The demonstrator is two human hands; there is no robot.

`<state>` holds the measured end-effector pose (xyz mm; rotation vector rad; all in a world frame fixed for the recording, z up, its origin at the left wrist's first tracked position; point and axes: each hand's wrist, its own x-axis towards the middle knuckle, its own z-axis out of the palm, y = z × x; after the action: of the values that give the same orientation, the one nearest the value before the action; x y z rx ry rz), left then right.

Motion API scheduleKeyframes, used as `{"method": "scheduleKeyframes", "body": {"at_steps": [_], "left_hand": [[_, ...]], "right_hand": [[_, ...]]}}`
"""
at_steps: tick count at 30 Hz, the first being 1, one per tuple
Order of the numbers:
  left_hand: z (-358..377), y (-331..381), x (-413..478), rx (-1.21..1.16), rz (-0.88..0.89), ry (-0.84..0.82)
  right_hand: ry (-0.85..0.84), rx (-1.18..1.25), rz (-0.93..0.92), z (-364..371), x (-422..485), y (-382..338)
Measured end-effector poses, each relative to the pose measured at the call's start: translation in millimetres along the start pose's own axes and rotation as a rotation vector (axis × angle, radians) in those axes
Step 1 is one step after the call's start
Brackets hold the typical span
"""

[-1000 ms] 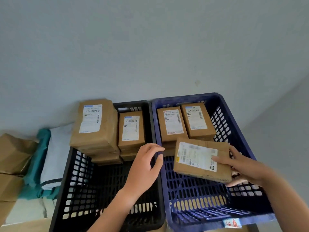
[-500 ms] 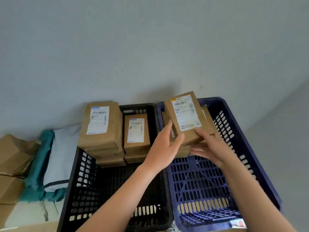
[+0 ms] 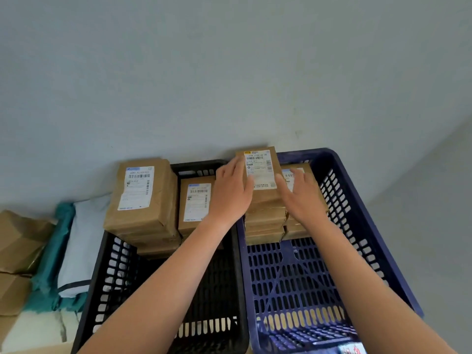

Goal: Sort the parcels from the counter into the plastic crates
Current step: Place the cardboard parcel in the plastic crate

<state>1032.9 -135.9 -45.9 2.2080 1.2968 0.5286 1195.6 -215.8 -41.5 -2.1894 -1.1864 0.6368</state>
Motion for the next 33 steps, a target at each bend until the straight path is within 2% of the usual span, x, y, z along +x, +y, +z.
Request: {"method": "scheduleKeyframes", "body": {"at_steps": [2,4,7,10,16,20,22,23,27,29,31,33], "left_hand": [[-1,7,20,0.093,0.07,0.008],[7,12,35,0.188,0.093,-0.037],[30,12,36,0.311,0.091,-0.104],[41,8,35,0.304,0.075,-0.088],[40,12,37,0.349,0.064,-0.122],[19,16,47,0.368,0.057,-0.217],[-1,25,49,0.197,0.027,-0.223],[-12,33,45,0.057,0.007,-0.173],[-44,57,6,-0.616,-0.051,0.179],[-47,58,-19,-0.888,-0.07,0.262],[-43,52,-39,-1.012,-0.12,0.295],[-41,42,-54,-0.974,-0.145,0.3]], "right_hand": [[0.056,-0.126,-0.179,-3,20,-9],[0.029,-0.24,-0.254,5,41,-12],[-0.119,-0.347,-0.178,23,54,-8],[-0.131,-0.363,-0.165,31,56,-2],[-0.205,-0.307,-0.152,24,57,-3],[-0.275,-0.062,-0.147,8,61,-7],[-0.182,0.1,-0.164,-8,55,-12],[-0.114,0.203,-0.164,-18,49,-14],[0.058,0.693,-0.181,-52,10,-10],[0.112,0.776,-0.184,-60,-7,-1],[0.117,0.781,-0.189,-61,-17,7],[0.101,0.777,-0.196,-59,-22,8]]}}
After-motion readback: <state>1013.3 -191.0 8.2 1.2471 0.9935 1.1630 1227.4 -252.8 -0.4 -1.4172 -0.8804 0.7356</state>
